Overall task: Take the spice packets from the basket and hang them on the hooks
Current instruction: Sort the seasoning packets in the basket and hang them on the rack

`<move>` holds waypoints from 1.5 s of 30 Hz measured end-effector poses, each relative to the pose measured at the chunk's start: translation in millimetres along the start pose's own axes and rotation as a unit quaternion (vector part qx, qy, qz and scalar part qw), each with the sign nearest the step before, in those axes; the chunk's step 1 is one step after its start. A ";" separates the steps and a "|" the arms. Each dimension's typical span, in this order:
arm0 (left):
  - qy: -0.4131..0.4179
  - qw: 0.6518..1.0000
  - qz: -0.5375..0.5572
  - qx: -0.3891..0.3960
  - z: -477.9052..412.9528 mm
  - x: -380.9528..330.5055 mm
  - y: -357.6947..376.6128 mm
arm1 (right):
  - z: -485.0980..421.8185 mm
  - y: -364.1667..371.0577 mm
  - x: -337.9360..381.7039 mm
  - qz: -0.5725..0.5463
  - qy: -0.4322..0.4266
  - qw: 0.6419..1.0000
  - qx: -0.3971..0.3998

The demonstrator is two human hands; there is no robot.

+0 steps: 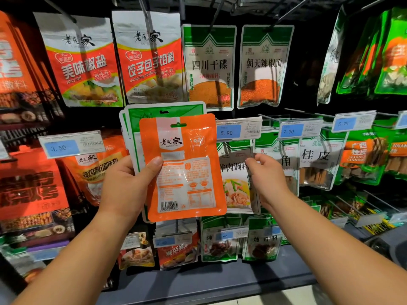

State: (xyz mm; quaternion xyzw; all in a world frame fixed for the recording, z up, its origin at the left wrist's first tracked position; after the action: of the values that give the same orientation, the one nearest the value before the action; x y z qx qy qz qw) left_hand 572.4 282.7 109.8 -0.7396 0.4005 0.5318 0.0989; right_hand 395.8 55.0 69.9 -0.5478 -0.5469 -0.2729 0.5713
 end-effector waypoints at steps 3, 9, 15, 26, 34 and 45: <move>-0.004 1.000 0.007 0.008 0.2 1.1 2.0 | -8.4 5.5 2.0 0.036 0.007 0.999 -0.006; -0.012 1.000 0.008 0.017 2.9 2.7 4.5 | -24.8 14.9 3.0 0.103 0.005 0.994 -0.042; -0.022 0.999 0.019 0.019 6.8 3.4 4.7 | 0.1 -9.8 15.8 0.167 -0.050 0.982 -0.071; -0.063 0.997 0.018 0.030 27.2 2.7 26.8 | 99.5 -34.3 63.5 0.009 -0.092 0.982 0.167; -0.065 0.998 -0.005 0.024 42.2 -9.0 32.2 | 106.1 -40.0 57.1 -0.051 -0.056 0.987 0.141; -0.001 0.996 -0.082 -0.022 44.3 -21.7 13.9 | 103.6 -48.1 63.3 -0.123 -0.008 0.989 0.082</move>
State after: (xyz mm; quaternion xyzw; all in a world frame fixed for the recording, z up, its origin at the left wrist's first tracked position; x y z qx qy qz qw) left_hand 528.8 309.5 114.1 -0.7714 0.3266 0.5314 0.1260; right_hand 334.3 156.9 123.6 -0.4299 -0.6354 -0.2914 0.5714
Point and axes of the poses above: each hand's wrist, its own z-axis away from the middle knuckle, its own y-axis out of the palm, x = y × z, the point moved 2 cm from there along -z, towards the middle knuckle, and after that the axes turned 15 degrees about z, right-handed, at the moved point
